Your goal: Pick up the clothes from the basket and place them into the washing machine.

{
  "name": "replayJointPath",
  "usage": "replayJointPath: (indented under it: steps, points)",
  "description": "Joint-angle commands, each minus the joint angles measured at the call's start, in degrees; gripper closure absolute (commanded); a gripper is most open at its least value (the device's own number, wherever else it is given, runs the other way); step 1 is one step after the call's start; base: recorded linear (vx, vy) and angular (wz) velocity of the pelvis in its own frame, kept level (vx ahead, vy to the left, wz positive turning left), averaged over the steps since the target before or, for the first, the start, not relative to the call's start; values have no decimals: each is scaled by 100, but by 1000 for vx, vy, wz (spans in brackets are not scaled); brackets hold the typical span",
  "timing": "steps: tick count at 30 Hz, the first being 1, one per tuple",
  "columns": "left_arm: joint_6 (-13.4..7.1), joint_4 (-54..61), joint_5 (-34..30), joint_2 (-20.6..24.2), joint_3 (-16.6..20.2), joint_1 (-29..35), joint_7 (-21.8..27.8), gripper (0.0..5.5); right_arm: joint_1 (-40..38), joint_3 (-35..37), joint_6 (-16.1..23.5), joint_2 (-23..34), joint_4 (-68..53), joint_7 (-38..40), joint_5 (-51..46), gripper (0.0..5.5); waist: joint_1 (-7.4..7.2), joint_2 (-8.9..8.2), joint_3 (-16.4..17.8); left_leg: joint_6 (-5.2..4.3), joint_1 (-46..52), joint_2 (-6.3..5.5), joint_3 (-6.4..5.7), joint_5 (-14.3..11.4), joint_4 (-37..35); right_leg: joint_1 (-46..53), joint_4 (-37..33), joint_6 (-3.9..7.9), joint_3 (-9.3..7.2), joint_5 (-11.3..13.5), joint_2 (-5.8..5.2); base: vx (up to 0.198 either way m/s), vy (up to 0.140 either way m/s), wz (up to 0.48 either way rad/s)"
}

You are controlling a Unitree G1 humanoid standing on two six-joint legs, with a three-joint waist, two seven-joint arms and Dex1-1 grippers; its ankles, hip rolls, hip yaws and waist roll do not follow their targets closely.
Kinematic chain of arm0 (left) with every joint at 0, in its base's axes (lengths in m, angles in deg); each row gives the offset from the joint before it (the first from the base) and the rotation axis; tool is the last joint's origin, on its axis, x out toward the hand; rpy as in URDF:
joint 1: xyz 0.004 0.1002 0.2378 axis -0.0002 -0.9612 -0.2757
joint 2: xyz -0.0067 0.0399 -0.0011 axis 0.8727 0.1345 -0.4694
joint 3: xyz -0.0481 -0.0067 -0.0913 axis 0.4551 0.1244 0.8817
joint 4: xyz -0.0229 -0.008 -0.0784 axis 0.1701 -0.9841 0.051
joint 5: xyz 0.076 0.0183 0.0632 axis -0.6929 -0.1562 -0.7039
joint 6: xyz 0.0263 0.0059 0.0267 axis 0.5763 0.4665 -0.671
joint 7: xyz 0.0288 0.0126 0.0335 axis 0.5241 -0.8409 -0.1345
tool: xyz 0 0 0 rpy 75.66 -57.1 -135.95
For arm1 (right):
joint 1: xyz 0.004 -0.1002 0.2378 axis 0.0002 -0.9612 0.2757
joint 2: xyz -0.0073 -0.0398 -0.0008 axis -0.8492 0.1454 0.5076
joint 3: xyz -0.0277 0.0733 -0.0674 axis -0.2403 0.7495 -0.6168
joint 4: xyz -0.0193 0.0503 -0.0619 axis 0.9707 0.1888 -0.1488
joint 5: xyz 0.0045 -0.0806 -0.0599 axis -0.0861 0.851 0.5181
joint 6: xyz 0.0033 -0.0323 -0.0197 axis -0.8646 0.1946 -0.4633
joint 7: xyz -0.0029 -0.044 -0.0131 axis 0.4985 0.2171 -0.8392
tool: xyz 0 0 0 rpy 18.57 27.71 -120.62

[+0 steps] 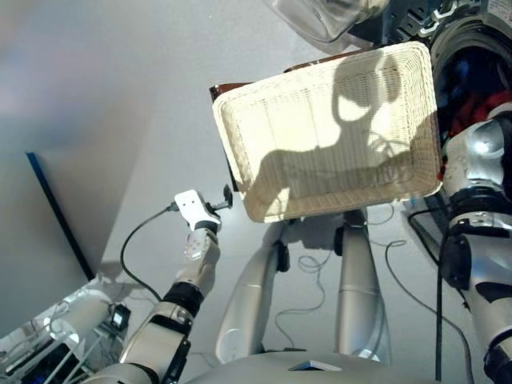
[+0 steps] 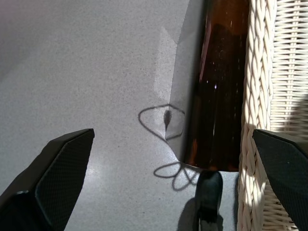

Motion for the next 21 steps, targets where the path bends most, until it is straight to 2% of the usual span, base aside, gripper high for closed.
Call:
replayJointPath:
  steps: [1,7,12,21]
  points:
    - [-304,20,-77,170,186,-179,-47,0,171,-329,240,220,-159,-333,47,0,-123,123,-179,-145,-150,-4,-222,-870,957,448,-606,406,-171,96,-13,0,0,0]
    - [-275,-2,-72,136,245,-202,-127,0,-19,-710,278,-810,-40,-984,-299,0,-121,80,-190,-162,-179,-6,-250,-837,955,470,-618,374,-207,111,0,0,0,0]
    - [-206,-131,-41,128,290,-249,-51,0,-257,-983,325,-1361,-22,-1716,-784,0,-152,-22,-188,-181,-158,14,-260,-819,979,564,-665,360,-269,145,-1,0,0,0]
    - [-83,-778,-111,90,369,-157,25,0,-616,-1083,318,-1933,543,-2631,-1839,0,-227,-287,-293,-206,52,41,-316,-801,889,914,-902,366,-400,215,12,0,0,0]
